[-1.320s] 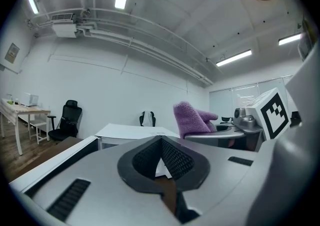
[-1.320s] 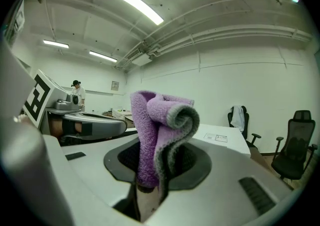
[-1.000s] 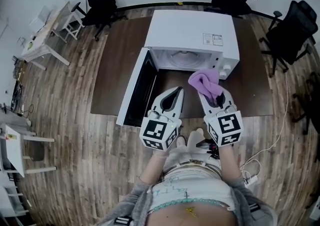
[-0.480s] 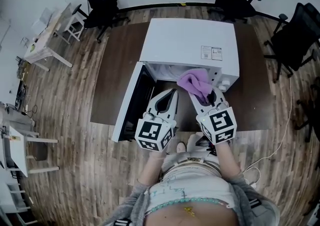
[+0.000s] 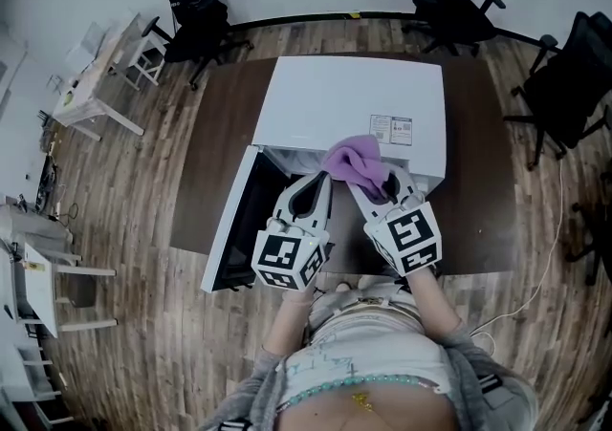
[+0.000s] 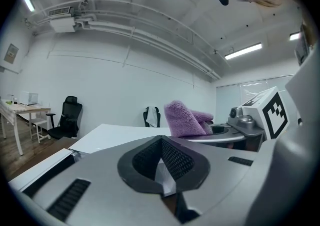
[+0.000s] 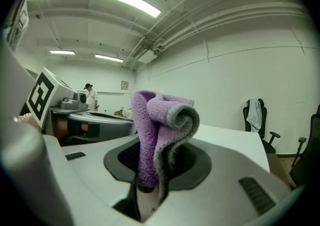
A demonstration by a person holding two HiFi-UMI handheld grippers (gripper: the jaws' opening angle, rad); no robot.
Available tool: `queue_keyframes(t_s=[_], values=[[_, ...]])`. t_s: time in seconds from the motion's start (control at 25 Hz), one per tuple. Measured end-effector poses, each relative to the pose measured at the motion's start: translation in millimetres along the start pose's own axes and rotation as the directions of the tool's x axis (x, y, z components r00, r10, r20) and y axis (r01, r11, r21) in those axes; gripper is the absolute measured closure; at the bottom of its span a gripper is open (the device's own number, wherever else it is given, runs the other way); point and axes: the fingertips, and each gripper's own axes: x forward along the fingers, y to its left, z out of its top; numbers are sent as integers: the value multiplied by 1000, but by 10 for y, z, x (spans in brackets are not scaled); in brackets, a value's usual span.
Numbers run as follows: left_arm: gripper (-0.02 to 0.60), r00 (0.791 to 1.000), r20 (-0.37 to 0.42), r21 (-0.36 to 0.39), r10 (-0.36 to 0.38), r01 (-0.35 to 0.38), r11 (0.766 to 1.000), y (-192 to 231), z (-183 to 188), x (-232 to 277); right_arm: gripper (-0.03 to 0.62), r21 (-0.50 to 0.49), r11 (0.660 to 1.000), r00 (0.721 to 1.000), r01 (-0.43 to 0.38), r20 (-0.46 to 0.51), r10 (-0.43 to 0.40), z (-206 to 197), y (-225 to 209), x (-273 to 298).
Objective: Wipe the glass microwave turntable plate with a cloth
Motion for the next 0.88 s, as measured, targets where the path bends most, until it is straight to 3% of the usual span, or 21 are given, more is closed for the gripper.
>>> queue_keyframes(t_s=[0.36,0.6,0.88], values=[[571,999,-27,-13,19,-19,1000,28,-101,198,479,42,999,1000,-4,7,4,-104,-171,-14],[571,994,-55,32,-97,99,995,-48,-104,437,478,73,990,992,124,-1,-124,-176,-398,-63],[571,963,-92,61,-252,258,964,-63,-157,637,477,107,951,957,291,-24,-290,-229,-588,-75]])
